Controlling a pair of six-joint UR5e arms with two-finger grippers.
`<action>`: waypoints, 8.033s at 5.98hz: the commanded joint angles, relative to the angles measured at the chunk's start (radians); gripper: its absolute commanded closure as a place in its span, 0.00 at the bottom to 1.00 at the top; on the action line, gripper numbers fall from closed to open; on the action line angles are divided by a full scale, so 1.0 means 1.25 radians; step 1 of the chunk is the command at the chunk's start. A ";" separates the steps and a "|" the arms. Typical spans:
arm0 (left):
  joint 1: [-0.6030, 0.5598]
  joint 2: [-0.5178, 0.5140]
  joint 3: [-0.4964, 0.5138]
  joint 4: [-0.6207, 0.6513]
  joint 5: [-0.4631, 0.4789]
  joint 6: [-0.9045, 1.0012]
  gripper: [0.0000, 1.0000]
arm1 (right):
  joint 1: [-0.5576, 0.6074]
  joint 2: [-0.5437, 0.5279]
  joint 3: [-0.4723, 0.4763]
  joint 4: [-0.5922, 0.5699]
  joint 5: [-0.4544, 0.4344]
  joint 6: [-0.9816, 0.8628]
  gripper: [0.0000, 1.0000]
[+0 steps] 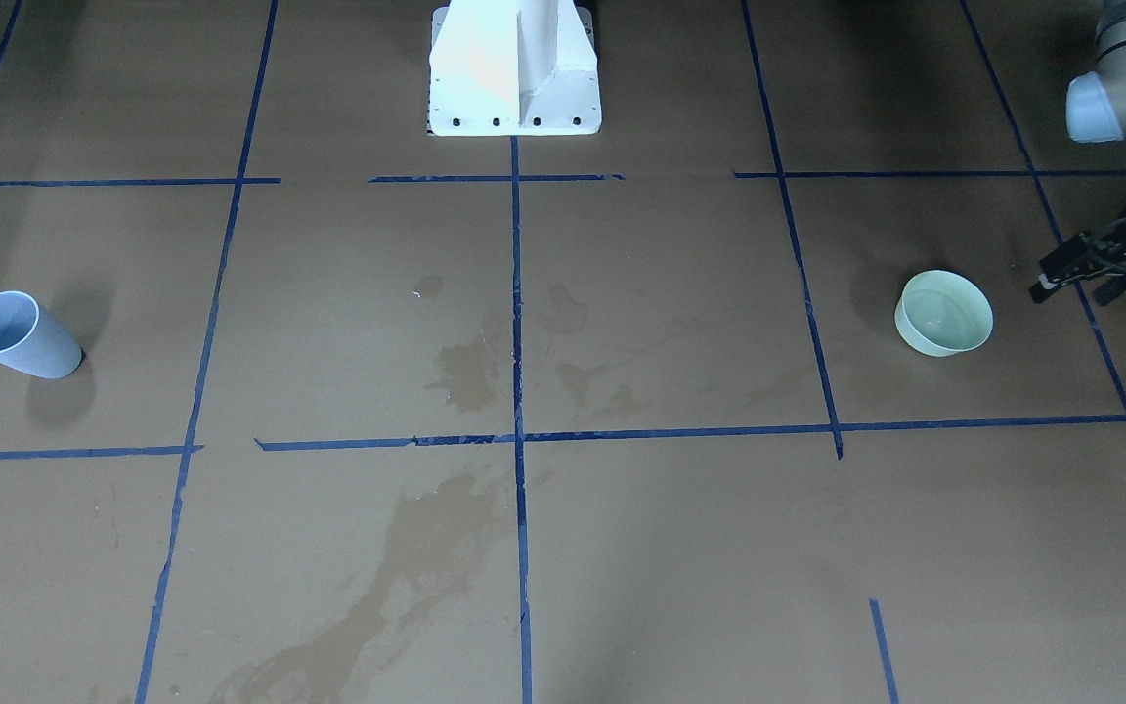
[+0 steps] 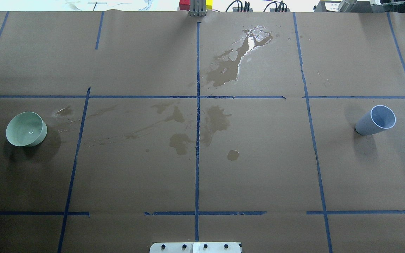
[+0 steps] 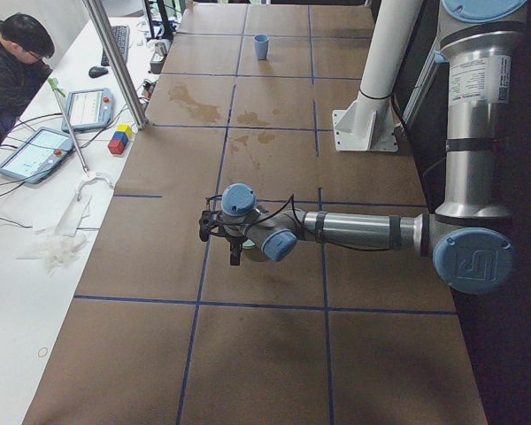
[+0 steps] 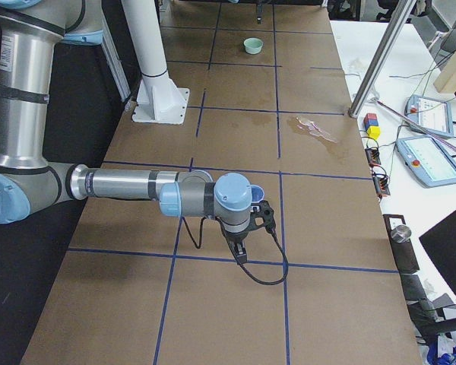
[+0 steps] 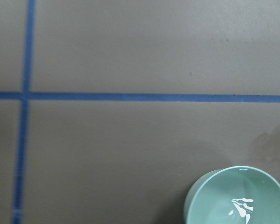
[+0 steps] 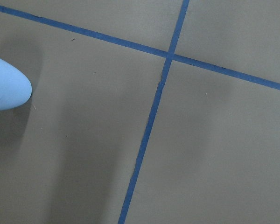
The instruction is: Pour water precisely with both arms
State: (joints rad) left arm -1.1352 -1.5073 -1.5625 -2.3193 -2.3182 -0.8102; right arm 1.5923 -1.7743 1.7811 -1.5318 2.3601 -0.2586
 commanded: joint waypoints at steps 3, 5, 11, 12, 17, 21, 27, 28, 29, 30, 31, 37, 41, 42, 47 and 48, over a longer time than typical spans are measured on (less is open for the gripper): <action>0.124 -0.021 0.047 -0.081 0.052 -0.125 0.42 | 0.000 -0.002 0.000 0.002 0.001 -0.003 0.00; 0.134 -0.014 0.056 -0.080 0.054 -0.115 0.94 | 0.000 -0.003 0.000 0.002 0.001 -0.004 0.00; 0.129 -0.167 -0.178 0.272 0.048 -0.129 1.00 | 0.000 -0.014 0.005 0.002 0.001 -0.004 0.00; 0.141 -0.277 -0.193 0.379 0.051 -0.200 1.00 | 0.000 -0.014 0.004 0.002 0.002 -0.004 0.00; 0.450 -0.642 0.048 0.400 0.271 -0.542 1.00 | 0.000 -0.014 0.001 0.002 0.001 -0.003 0.00; 0.482 -0.655 0.093 0.395 0.294 -0.543 0.80 | 0.000 -0.014 0.000 0.002 0.001 -0.004 0.00; 0.342 -0.463 -0.218 0.563 0.174 -0.320 0.00 | -0.002 -0.005 0.030 0.002 0.002 0.007 0.00; 0.316 -0.398 -0.259 0.564 0.164 -0.219 0.00 | -0.002 -0.005 0.059 -0.002 0.014 0.041 0.00; 0.292 -0.359 -0.263 0.561 0.157 -0.159 0.00 | -0.029 -0.004 0.117 -0.002 0.023 0.147 0.00; 0.290 -0.349 -0.264 0.556 0.159 -0.151 0.00 | -0.060 -0.005 0.166 -0.002 0.024 0.231 0.00; 0.291 -0.349 -0.263 0.555 0.159 -0.154 0.00 | -0.100 -0.006 0.197 0.013 0.023 0.299 0.00; 0.299 -0.356 -0.262 0.552 0.162 -0.195 0.00 | -0.510 -0.148 0.188 0.609 -0.354 0.885 0.00; 0.299 -0.353 -0.259 0.552 0.162 -0.194 0.00 | -0.790 -0.172 0.055 0.836 -0.729 1.057 0.00; 0.299 -0.353 -0.259 0.552 0.162 -0.193 0.00 | -0.841 -0.172 0.014 0.890 -0.812 1.071 0.00; 0.299 -0.348 -0.261 0.551 0.162 -0.194 0.00 | -0.916 -0.120 -0.098 0.989 -1.024 1.060 0.00; 0.299 -0.348 -0.261 0.551 0.162 -0.194 0.00 | -0.916 -0.115 -0.108 0.989 -1.027 1.042 0.00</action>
State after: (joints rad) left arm -0.7609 -1.9422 -1.8883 -1.6306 -2.1153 -1.0523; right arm 0.4488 -1.9298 1.6623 -0.2979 1.0854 1.0594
